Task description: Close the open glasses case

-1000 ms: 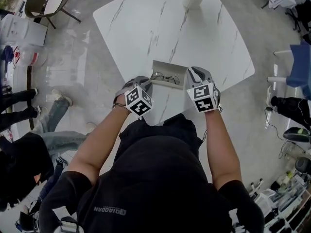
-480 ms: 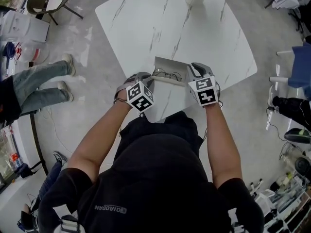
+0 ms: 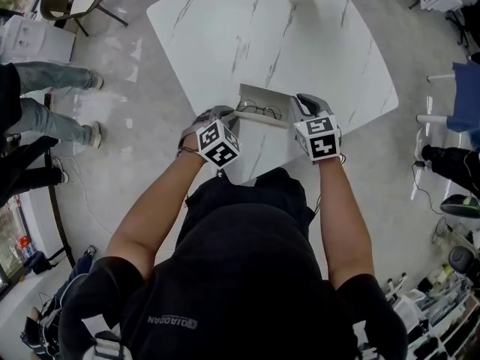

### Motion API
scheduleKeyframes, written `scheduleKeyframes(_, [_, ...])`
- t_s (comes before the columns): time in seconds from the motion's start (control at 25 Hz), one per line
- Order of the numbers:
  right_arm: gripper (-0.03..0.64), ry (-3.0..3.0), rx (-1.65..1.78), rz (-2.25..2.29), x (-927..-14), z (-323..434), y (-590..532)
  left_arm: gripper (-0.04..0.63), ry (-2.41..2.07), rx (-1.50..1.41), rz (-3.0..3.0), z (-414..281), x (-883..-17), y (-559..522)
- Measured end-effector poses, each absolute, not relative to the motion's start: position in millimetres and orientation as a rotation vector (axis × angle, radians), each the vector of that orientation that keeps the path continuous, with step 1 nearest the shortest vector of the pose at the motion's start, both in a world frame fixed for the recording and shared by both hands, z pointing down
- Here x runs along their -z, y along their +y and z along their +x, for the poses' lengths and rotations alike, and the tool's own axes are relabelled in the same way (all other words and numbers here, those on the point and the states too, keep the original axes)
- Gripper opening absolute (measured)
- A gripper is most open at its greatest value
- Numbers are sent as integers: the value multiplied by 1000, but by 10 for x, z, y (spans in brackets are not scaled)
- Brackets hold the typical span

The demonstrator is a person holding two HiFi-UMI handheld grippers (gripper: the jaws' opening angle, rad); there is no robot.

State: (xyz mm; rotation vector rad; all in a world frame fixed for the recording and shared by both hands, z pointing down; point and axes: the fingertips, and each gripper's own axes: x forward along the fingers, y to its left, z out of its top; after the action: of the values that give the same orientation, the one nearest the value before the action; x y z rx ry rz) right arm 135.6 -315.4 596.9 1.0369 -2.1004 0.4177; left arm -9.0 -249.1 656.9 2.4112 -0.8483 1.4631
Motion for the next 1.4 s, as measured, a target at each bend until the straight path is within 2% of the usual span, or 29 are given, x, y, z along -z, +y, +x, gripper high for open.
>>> scheduleKeyframes(1.4, [43, -2130, -486, 1111, -5929, 1329, -2816, 86, -841, -1452, 2429, -84, -6572, -2471])
